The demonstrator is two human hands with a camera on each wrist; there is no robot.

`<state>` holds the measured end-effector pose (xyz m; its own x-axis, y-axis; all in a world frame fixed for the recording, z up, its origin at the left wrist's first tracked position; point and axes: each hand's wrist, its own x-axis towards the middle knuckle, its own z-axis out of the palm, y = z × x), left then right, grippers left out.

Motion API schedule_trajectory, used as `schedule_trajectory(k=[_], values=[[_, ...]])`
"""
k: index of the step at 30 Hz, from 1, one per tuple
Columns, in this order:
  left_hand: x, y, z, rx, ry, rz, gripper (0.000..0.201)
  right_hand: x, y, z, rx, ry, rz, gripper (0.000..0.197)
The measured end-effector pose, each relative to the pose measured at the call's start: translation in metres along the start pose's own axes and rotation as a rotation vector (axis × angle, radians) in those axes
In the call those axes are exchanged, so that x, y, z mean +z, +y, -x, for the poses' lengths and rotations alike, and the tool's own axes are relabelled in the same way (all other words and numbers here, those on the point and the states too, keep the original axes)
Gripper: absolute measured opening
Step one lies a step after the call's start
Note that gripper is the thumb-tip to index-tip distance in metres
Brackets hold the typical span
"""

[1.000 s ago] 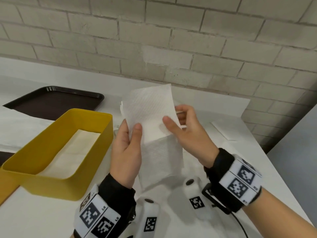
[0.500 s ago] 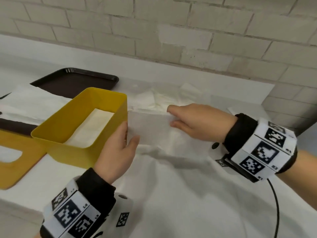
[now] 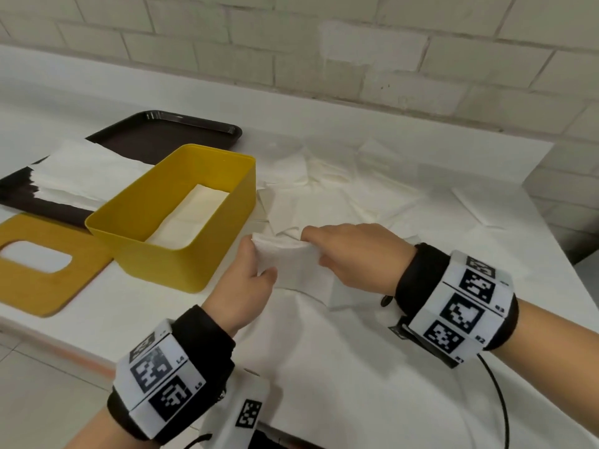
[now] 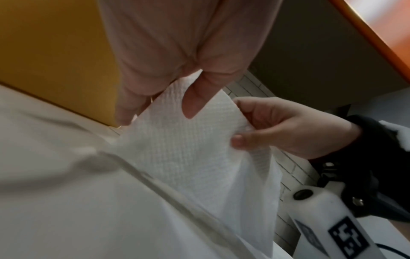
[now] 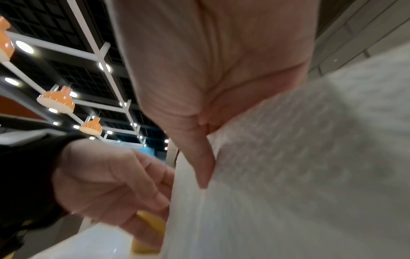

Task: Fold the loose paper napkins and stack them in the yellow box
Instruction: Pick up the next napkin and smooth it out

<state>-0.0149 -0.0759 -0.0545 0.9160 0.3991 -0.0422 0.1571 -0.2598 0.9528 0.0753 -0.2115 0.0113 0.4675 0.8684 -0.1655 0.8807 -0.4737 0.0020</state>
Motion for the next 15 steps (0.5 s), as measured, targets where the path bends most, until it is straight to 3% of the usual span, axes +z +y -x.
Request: schedule_trajectory(k=[5,9,15], values=[[-0.004,0.001,0.0,-0.042,0.051,0.047,0.034,-0.011,0.007,0.012,0.02,0.031,-0.056,0.038],[0.0,0.002,0.0,-0.02,-0.002,-0.047,0.029,0.003,0.01,0.007,0.043,-0.017,0.051,0.027],[-0.002,0.006,0.0,0.001,0.036,-0.014,0.033,0.0,0.007,0.015,0.021,0.101,-0.062,0.03]])
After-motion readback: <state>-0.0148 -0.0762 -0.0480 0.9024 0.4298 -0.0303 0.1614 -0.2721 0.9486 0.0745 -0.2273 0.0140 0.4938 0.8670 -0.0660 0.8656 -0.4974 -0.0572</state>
